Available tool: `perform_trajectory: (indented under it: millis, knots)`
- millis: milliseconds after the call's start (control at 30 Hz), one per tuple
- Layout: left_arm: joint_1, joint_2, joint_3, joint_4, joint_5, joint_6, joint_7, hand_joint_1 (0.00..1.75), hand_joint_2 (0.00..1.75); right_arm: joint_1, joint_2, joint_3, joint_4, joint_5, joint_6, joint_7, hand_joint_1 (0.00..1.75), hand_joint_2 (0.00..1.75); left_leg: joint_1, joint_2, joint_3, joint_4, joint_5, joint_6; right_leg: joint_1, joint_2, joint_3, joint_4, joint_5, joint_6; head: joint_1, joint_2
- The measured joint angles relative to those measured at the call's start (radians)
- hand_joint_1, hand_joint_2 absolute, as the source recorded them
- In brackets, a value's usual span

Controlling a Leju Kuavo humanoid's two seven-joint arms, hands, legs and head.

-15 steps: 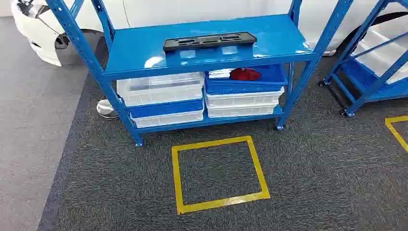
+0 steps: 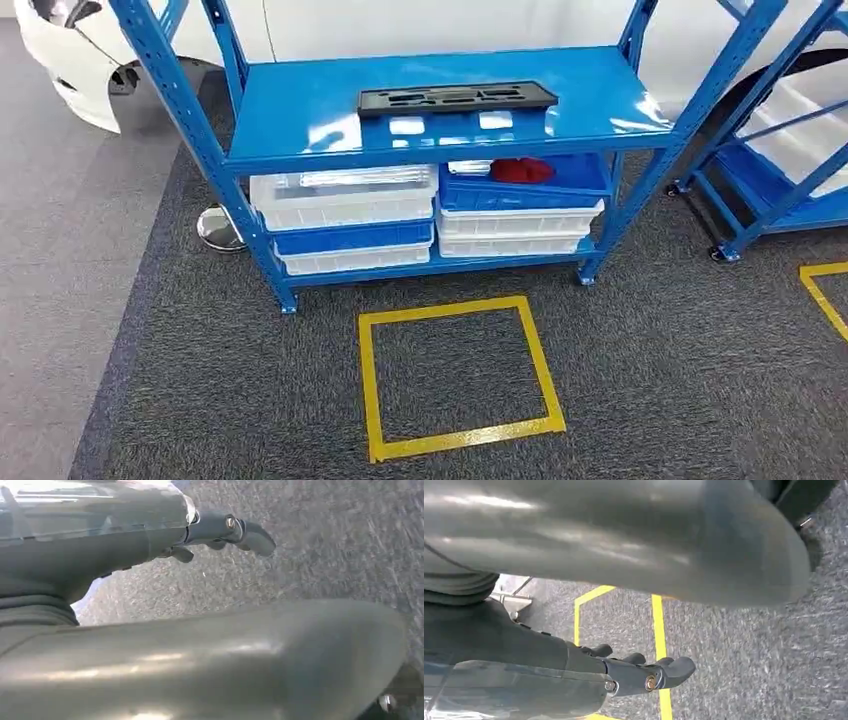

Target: Take the parts from the cabinet and place them on the table.

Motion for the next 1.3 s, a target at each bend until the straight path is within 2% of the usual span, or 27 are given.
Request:
perform_trajectory:
  millis: [67,133,167,200,333,367,400,467,500,533,600,633,667,700,733,800,833,900,967,1000,1033,1067,1100,1167,1200,1233,1300]
  knots:
    - [0.004,-0.001,0.000,0.000,0.003,0.000,0.000,0.00,0.00,0.006,0.000,0.000,0.000,0.001,0.000,0.000,0.00,0.00,0.000,-0.003,0.026,0.000,-0.019,-0.003,0.000,0.000,-0.005,-0.062,0.058,0.000,0.000,0.000]
    - [0.005,-0.001,0.000,0.000,0.003,0.000,0.000,0.00,0.00,0.007,0.000,0.000,0.000,0.004,0.000,-0.001,0.00,0.00,-0.001,-0.003,0.055,-0.001,-0.042,-0.010,0.002,-0.001,0.043,-0.238,0.191,-0.014,0.000,0.000]
    - [0.006,-0.001,0.000,0.000,0.004,0.000,0.000,0.00,0.00,0.012,-0.001,0.000,0.000,0.004,0.000,-0.002,0.00,0.00,-0.001,-0.001,0.064,0.000,-0.051,-0.013,0.006,-0.002,0.046,-0.270,0.223,-0.020,0.000,0.000]
    - [0.003,-0.002,0.000,0.000,0.007,0.000,0.000,0.00,0.00,0.010,-0.002,0.000,0.000,0.004,-0.004,-0.006,0.00,0.00,-0.003,-0.003,0.066,0.001,-0.056,-0.020,0.013,-0.005,0.043,-0.283,0.196,-0.024,0.000,0.000]
    - [0.001,-0.004,0.000,-0.001,0.009,0.001,0.000,0.00,0.00,0.009,-0.002,0.000,0.000,0.005,-0.013,-0.018,0.00,0.00,-0.002,-0.002,0.085,0.019,-0.058,-0.041,0.011,0.000,0.076,-0.293,0.194,-0.050,0.000,0.000]
    - [-0.001,-0.004,0.000,-0.001,0.009,0.002,0.000,0.00,0.00,0.010,-0.003,0.000,0.000,0.005,-0.016,-0.018,0.00,0.00,0.002,-0.002,0.059,0.074,-0.055,-0.044,0.007,-0.003,0.100,-0.306,0.189,-0.058,0.000,0.000]
    - [-0.002,-0.004,0.000,-0.001,0.009,0.002,0.000,0.00,0.00,0.009,-0.003,0.000,0.000,0.006,-0.018,-0.020,0.00,0.00,0.003,-0.002,0.010,0.153,-0.063,-0.048,0.006,-0.002,0.108,-0.308,0.182,-0.062,0.000,0.000]
    - [-0.002,-0.004,0.000,-0.001,0.011,0.002,0.000,0.00,0.00,0.005,-0.003,0.000,-0.001,0.005,-0.022,-0.035,0.00,0.00,0.009,-0.002,-0.089,0.281,-0.116,-0.057,0.006,0.001,0.123,-0.308,0.167,-0.062,0.000,0.000]
    - [-0.001,-0.004,0.000,-0.001,0.015,0.002,0.000,0.00,0.00,0.005,-0.003,0.000,-0.001,0.002,-0.025,-0.049,0.00,0.00,0.011,-0.002,-0.128,0.320,-0.153,-0.061,0.005,0.002,0.134,-0.308,0.157,-0.061,0.000,0.000]
    - [0.002,-0.004,0.000,-0.001,0.020,0.003,-0.001,0.00,0.00,0.006,-0.003,-0.002,-0.001,-0.003,-0.030,-0.066,0.00,0.00,0.012,-0.002,-0.150,0.322,-0.167,-0.065,0.004,0.005,0.147,-0.308,0.147,-0.059,0.000,0.000]
    - [0.005,-0.004,0.000,-0.001,0.026,0.004,-0.003,0.00,0.00,0.009,-0.003,-0.011,-0.001,-0.016,-0.045,-0.117,0.00,0.00,0.012,-0.002,-0.149,0.239,-0.123,-0.066,0.000,0.006,0.179,-0.308,0.123,-0.052,0.000,0.000]
    - [0.006,-0.004,0.000,-0.001,0.030,0.004,-0.004,0.00,0.00,0.010,-0.003,-0.016,-0.001,-0.023,-0.050,-0.143,0.00,0.00,0.012,-0.001,-0.136,0.167,-0.063,-0.063,-0.003,0.006,0.197,-0.308,0.111,-0.047,0.000,0.000]
    - [0.009,-0.004,0.000,-0.001,0.031,0.005,-0.005,0.00,0.00,0.011,-0.006,-0.023,-0.001,-0.027,-0.055,-0.173,0.00,0.00,0.013,0.000,-0.126,0.092,0.033,-0.061,-0.003,0.005,0.205,-0.310,0.097,-0.040,0.000,0.000]
    - [0.010,-0.004,0.000,-0.001,0.032,0.005,-0.006,0.00,0.00,0.006,-0.008,-0.028,-0.001,-0.031,-0.056,-0.182,0.00,0.00,0.010,0.003,-0.135,0.047,0.083,-0.057,0.000,0.006,0.215,-0.298,0.086,-0.033,0.000,0.000]
    - [0.009,-0.004,0.000,-0.001,0.033,0.004,-0.006,0.00,0.00,0.003,-0.010,-0.031,-0.001,-0.031,-0.056,-0.188,0.00,0.00,0.008,0.004,-0.129,0.060,0.058,-0.042,0.002,0.009,0.213,-0.307,0.079,-0.024,0.000,0.000]
    - [0.014,-0.005,0.000,-0.001,0.033,0.005,-0.006,0.00,0.00,0.002,-0.015,-0.033,-0.002,-0.037,-0.057,-0.202,0.00,0.00,0.008,0.001,-0.125,0.059,0.069,-0.026,0.002,0.008,0.233,-0.321,0.073,-0.011,0.000,0.000]
    - [0.013,-0.006,0.000,-0.001,0.033,0.005,-0.007,0.00,0.00,0.001,-0.021,-0.035,-0.002,-0.040,-0.058,-0.217,0.00,0.00,0.011,0.001,-0.116,0.051,0.068,-0.019,0.000,0.009,0.229,-0.304,0.077,-0.005,0.000,0.000]
    - [0.009,-0.005,-0.001,-0.001,0.033,0.005,-0.010,0.00,0.00,-0.001,-0.027,-0.048,-0.003,-0.047,-0.058,-0.258,0.00,0.00,0.010,0.001,-0.100,0.039,0.063,-0.012,-0.001,0.005,0.166,-0.192,0.077,0.001,0.000,0.000]
    - [0.005,-0.005,-0.001,-0.001,0.036,0.004,-0.010,0.00,0.00,-0.001,-0.027,-0.053,-0.003,-0.049,-0.057,-0.281,0.00,0.00,0.006,0.001,-0.088,0.036,0.053,-0.002,0.001,0.005,0.073,-0.053,0.013,0.004,0.000,0.000]
    - [0.005,-0.005,-0.001,-0.001,0.039,0.004,-0.011,0.00,0.00,0.000,-0.028,-0.056,-0.003,-0.049,-0.057,-0.284,0.00,0.00,0.002,0.001,-0.082,0.036,0.045,0.001,0.002,0.005,0.035,-0.007,-0.026,0.002,0.000,0.000]
    - [0.006,-0.005,-0.001,-0.001,0.039,0.004,-0.013,0.00,0.00,0.000,-0.029,-0.057,-0.003,-0.049,-0.057,-0.287,0.00,0.00,-0.001,-0.001,-0.074,0.036,0.039,0.004,0.002,0.005,0.014,0.003,-0.037,-0.001,0.000,0.000]
    - [0.007,-0.006,-0.001,-0.001,0.041,0.004,-0.013,0.00,0.00,0.000,-0.030,-0.057,-0.003,-0.049,-0.057,-0.290,0.00,0.00,-0.005,-0.002,-0.065,0.036,0.033,0.005,0.004,0.005,0.010,-0.020,-0.018,-0.007,0.000,0.000]
    - [0.006,-0.005,-0.001,-0.001,0.042,0.004,-0.015,0.00,0.00,0.000,-0.031,-0.057,-0.003,-0.048,-0.057,-0.299,0.00,0.00,-0.009,-0.004,-0.055,0.036,0.026,0.006,0.010,0.005,0.024,-0.081,0.038,-0.015,0.000,0.000]
    - [0.006,-0.006,-0.001,-0.001,0.049,0.007,-0.018,0.00,0.00,0.000,-0.032,-0.057,-0.003,-0.035,-0.069,-0.343,0.00,0.00,-0.016,-0.004,-0.038,0.034,0.016,0.007,0.027,0.003,0.079,-0.254,0.172,-0.052,0.000,0.000]
    - [0.004,-0.010,-0.001,-0.001,0.051,0.006,-0.018,0.00,0.00,-0.001,-0.039,-0.057,-0.005,-0.032,-0.075,-0.361,0.00,0.00,-0.020,-0.004,-0.032,0.036,0.012,0.005,0.034,0.003,0.078,-0.264,0.156,-0.061,0.000,0.000]
    - [0.004,-0.009,-0.001,-0.001,0.052,0.006,-0.018,0.00,0.00,-0.004,-0.038,-0.056,-0.005,-0.030,-0.079,-0.381,0.00,0.00,-0.017,-0.006,-0.035,0.034,0.008,0.001,0.038,0.007,0.078,-0.275,0.124,-0.061,0.001,0.000]
    - [0.005,-0.010,-0.001,-0.002,0.058,0.005,-0.019,0.00,0.00,-0.001,-0.042,-0.057,-0.006,-0.031,-0.086,-0.435,0.00,0.00,-0.017,-0.006,-0.035,0.054,0.021,-0.008,0.038,0.010,0.084,-0.293,0.172,-0.069,0.000,0.000]
